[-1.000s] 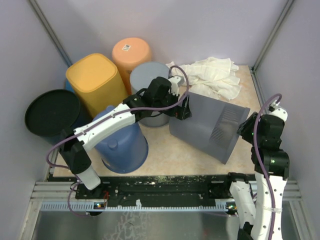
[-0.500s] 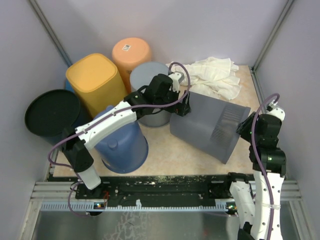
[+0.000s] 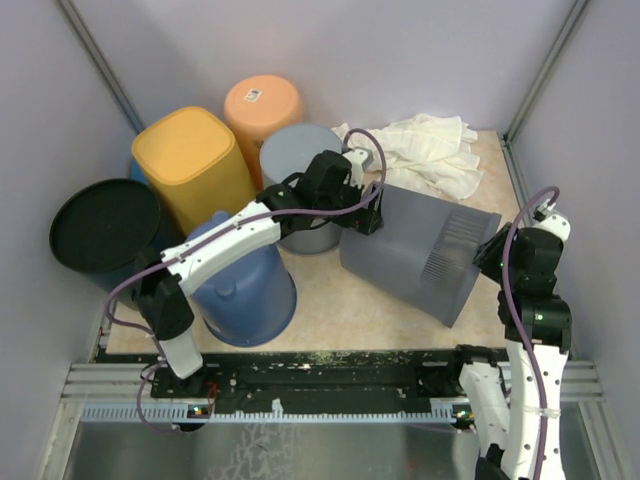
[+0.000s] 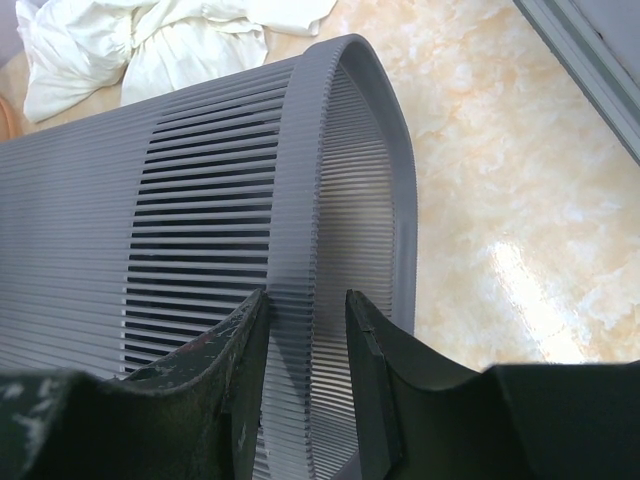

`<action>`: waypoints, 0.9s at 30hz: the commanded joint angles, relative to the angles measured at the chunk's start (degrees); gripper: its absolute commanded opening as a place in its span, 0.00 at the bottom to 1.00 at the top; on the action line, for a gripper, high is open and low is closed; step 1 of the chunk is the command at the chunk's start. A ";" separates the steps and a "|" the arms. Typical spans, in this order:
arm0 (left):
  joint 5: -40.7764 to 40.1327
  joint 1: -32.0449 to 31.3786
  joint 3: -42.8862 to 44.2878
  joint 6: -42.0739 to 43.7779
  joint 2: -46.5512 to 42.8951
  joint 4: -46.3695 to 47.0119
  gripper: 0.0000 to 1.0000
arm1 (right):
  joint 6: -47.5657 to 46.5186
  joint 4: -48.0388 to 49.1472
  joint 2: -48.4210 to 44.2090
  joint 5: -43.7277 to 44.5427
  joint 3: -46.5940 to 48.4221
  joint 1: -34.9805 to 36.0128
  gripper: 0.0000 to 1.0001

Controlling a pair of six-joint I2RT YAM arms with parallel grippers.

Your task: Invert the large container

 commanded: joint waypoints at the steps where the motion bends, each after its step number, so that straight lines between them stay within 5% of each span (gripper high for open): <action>1: 4.60 -0.26 1.62 -0.37 2.76 0.76 1.00 | -0.91 -1.47 -0.25 1.73 -0.87 -0.03 0.36; 8: 8.03 -0.31 2.71 -0.22 3.26 0.72 1.00 | -0.58 -1.19 -0.42 1.31 -1.72 -0.03 0.36; 18: 30.54 -0.26 6.88 -8.42 0.94 10.77 1.00 | 1.50 -0.82 -0.90 -0.52 -3.36 -0.03 0.37; 27: 37.02 -0.27 14.82 -13.97 1.47 16.52 1.00 | 4.81 0.24 -2.83 -2.85 -5.64 -0.03 0.37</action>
